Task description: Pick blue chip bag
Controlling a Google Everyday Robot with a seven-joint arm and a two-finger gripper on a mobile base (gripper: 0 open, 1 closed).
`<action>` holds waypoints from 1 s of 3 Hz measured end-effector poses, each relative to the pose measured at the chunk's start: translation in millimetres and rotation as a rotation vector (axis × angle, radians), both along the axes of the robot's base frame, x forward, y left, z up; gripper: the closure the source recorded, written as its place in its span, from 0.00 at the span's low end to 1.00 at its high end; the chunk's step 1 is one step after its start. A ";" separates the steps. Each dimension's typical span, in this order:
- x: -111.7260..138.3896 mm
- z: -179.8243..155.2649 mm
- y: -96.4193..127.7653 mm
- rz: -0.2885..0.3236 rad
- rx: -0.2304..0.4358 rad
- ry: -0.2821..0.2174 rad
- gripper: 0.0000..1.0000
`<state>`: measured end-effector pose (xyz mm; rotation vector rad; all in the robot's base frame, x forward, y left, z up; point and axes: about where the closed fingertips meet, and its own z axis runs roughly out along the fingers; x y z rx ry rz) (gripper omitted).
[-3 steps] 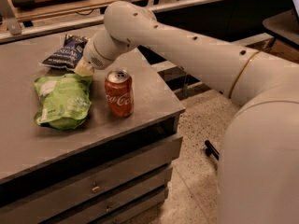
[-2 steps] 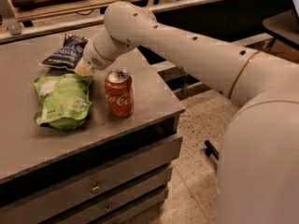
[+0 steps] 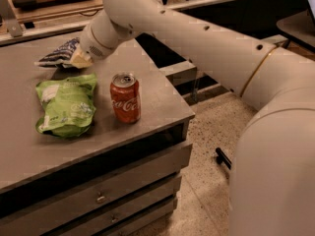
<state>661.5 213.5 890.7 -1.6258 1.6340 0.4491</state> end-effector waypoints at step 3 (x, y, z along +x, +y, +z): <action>22.9 150.7 -24.1 0.036 -0.020 -0.159 1.00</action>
Offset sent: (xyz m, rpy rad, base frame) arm 0.0173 -0.0182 0.1931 -0.0757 -0.2653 0.0117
